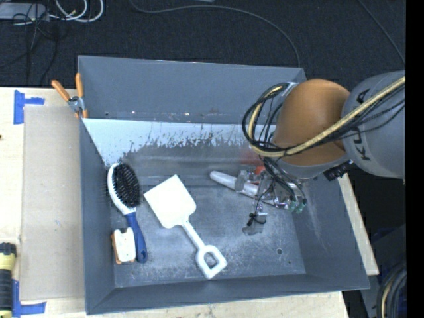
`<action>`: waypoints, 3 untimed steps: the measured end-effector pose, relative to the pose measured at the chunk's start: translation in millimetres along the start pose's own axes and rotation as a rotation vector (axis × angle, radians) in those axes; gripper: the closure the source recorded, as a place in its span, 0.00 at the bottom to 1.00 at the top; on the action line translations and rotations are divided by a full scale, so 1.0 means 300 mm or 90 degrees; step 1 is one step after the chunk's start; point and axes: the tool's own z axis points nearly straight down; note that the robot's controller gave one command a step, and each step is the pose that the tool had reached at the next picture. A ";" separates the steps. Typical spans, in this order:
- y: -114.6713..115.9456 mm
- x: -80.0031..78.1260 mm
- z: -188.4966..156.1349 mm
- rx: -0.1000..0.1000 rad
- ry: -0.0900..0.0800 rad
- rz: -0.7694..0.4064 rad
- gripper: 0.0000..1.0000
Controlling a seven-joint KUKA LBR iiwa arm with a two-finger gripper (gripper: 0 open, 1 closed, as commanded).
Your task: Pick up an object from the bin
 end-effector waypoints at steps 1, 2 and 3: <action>0.000 -0.005 -0.015 0.000 -0.005 0.000 0.00; -0.073 -0.112 0.163 -0.001 -0.006 0.068 0.00; -0.276 -0.155 0.335 -0.003 -0.005 0.192 0.00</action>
Offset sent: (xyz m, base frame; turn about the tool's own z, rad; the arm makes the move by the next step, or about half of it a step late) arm 0.0598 -0.0442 -0.1042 0.2081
